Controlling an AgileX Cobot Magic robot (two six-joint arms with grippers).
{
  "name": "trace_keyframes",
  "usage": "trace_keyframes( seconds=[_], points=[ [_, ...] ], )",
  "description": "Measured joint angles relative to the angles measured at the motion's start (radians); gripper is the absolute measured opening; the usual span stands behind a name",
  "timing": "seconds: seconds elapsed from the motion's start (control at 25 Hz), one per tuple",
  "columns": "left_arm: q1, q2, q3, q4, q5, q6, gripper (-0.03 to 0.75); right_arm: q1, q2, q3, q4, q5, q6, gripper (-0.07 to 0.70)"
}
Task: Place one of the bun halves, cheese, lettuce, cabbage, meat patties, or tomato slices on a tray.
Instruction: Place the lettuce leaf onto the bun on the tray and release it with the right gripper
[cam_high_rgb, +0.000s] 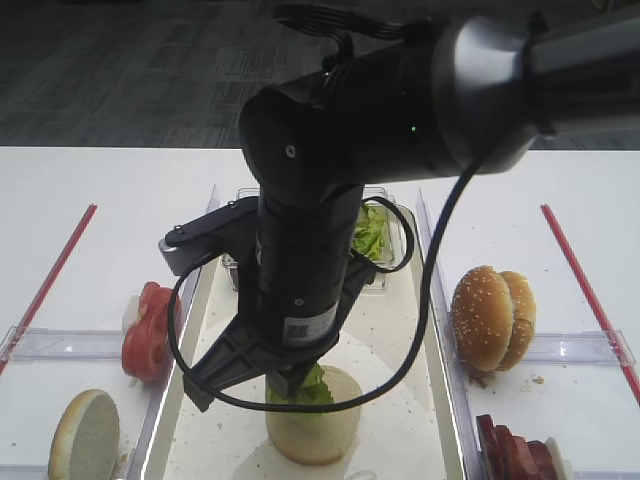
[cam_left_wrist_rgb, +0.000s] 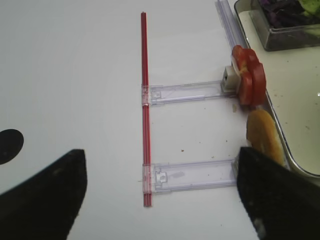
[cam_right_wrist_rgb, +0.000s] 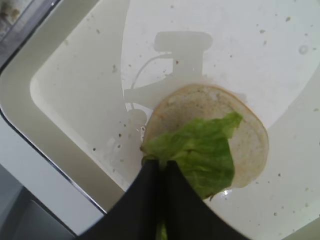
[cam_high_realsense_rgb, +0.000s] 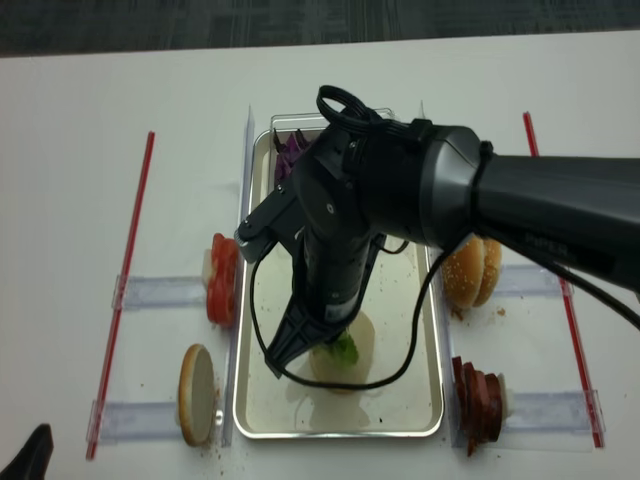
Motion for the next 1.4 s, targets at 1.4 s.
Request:
trace_keyframes(
  seconds=[1.4],
  points=[
    [0.0, 0.0, 0.0, 0.0, 0.0, 0.0, 0.564, -0.045, 0.0, 0.0, 0.0, 0.061, 0.0, 0.056]
  ],
)
